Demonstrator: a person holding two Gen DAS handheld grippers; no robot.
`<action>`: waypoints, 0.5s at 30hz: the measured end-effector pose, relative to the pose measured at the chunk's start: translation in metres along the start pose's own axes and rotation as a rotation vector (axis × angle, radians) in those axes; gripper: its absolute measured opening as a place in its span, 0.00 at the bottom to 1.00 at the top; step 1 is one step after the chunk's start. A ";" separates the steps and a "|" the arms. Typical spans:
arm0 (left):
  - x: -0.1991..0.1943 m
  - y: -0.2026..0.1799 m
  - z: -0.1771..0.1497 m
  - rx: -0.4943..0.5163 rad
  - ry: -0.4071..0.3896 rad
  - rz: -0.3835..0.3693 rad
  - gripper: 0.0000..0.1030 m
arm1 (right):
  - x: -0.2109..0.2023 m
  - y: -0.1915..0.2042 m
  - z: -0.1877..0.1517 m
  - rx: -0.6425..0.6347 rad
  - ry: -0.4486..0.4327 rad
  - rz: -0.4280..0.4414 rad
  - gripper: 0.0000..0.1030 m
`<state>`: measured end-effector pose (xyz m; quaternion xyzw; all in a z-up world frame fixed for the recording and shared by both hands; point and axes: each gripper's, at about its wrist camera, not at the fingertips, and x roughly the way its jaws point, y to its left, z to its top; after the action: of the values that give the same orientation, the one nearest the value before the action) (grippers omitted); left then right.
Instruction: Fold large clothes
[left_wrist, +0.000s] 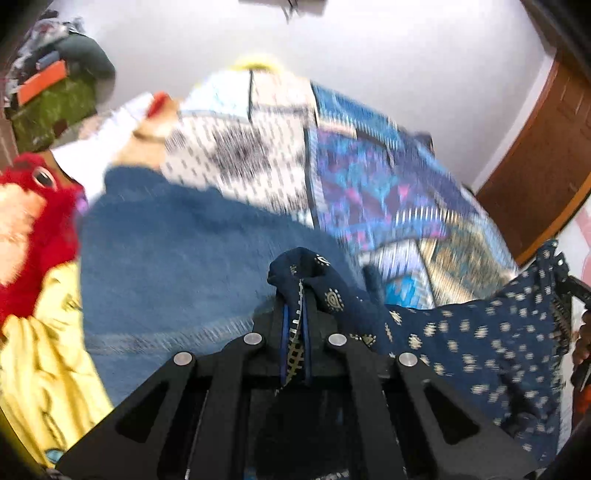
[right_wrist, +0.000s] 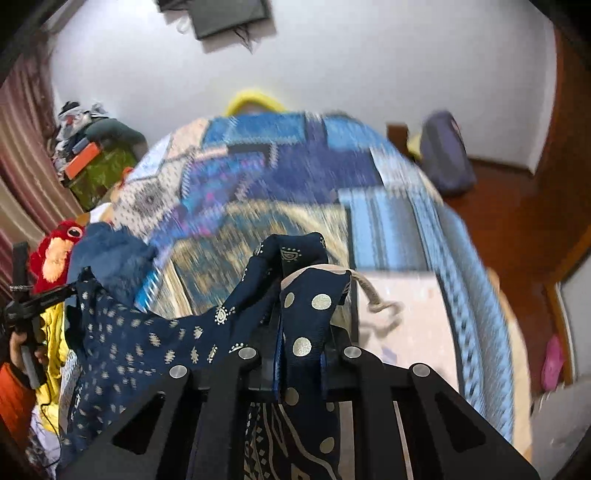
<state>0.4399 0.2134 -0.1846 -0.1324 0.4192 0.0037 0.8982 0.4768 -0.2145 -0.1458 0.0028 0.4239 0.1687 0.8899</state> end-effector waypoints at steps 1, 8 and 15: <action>-0.007 0.002 0.008 -0.005 -0.021 0.003 0.05 | 0.001 0.007 0.010 -0.021 -0.017 0.000 0.11; 0.011 0.021 0.046 0.013 -0.044 0.136 0.05 | 0.048 0.035 0.061 -0.105 -0.066 -0.079 0.11; 0.082 0.050 0.034 -0.003 0.071 0.207 0.06 | 0.122 0.017 0.057 -0.153 0.022 -0.298 0.11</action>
<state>0.5129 0.2609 -0.2369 -0.0897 0.4623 0.0925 0.8773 0.5859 -0.1539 -0.1985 -0.1300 0.4153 0.0666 0.8979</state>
